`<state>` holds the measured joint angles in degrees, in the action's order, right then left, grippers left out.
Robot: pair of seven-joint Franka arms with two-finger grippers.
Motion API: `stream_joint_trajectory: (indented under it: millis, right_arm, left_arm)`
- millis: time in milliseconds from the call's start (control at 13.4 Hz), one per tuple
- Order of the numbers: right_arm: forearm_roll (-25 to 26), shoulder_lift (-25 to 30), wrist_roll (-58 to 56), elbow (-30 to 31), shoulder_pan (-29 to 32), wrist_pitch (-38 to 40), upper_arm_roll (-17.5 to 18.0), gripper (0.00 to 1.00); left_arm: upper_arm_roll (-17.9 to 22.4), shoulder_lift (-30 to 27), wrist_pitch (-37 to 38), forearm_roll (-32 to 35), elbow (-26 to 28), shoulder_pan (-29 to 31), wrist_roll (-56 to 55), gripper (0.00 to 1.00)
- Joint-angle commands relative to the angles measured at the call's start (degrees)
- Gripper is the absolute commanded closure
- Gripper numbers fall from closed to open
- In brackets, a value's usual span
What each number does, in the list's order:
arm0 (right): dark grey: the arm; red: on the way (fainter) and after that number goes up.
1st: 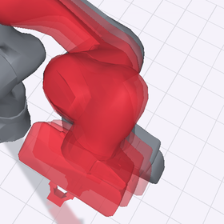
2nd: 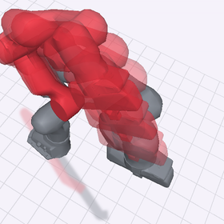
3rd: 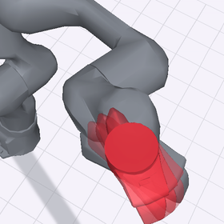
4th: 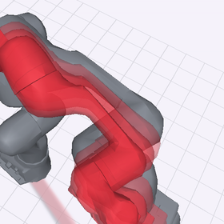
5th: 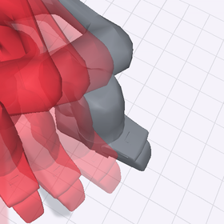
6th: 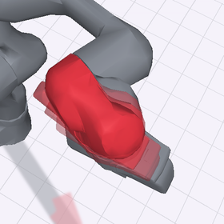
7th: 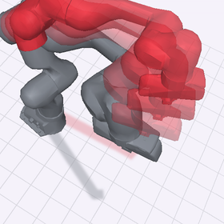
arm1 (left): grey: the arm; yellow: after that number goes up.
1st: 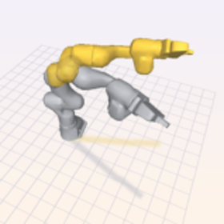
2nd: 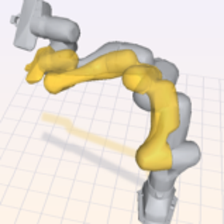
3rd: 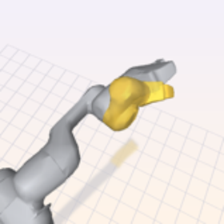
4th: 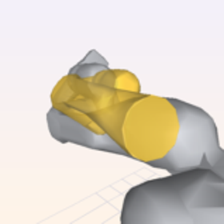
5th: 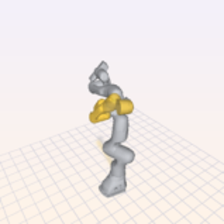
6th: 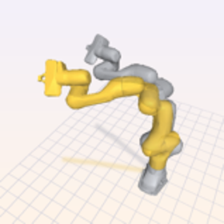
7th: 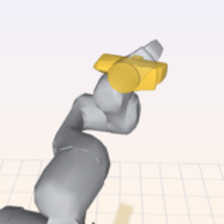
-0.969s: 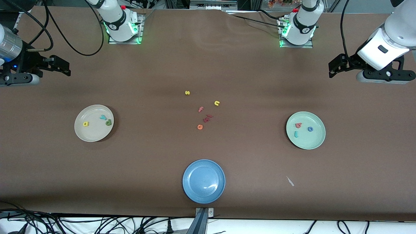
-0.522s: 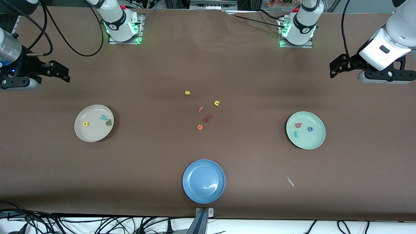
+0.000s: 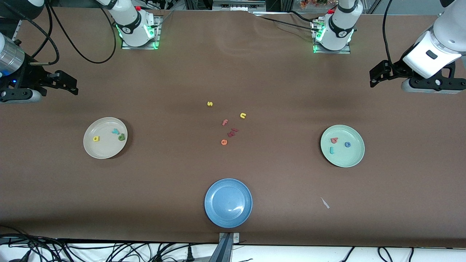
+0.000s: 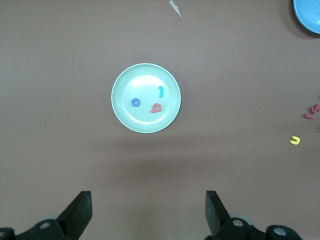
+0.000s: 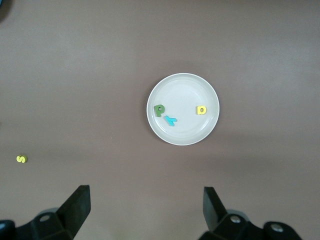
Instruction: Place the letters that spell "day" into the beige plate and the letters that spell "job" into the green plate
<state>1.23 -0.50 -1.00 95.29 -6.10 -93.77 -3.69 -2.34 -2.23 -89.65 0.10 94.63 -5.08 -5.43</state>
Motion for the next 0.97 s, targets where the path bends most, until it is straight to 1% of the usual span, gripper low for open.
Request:
stream_joint_trajectory:
  millis: [0,895]
  right_arm:
    - [-0.08,0.24,0.65,-0.11,0.38,-0.36,0.27,0.0]
    - [0.44,-0.99,0.56,-1.43,0.56,-0.71,0.27,0.0]
  left_arm:
    - [0.23,2.32,1.67,-0.36,-3.66,-0.37,0.68,0.0]
    - [0.32,2.58,1.67,-0.36,-4.01,0.07,0.68,0.0]
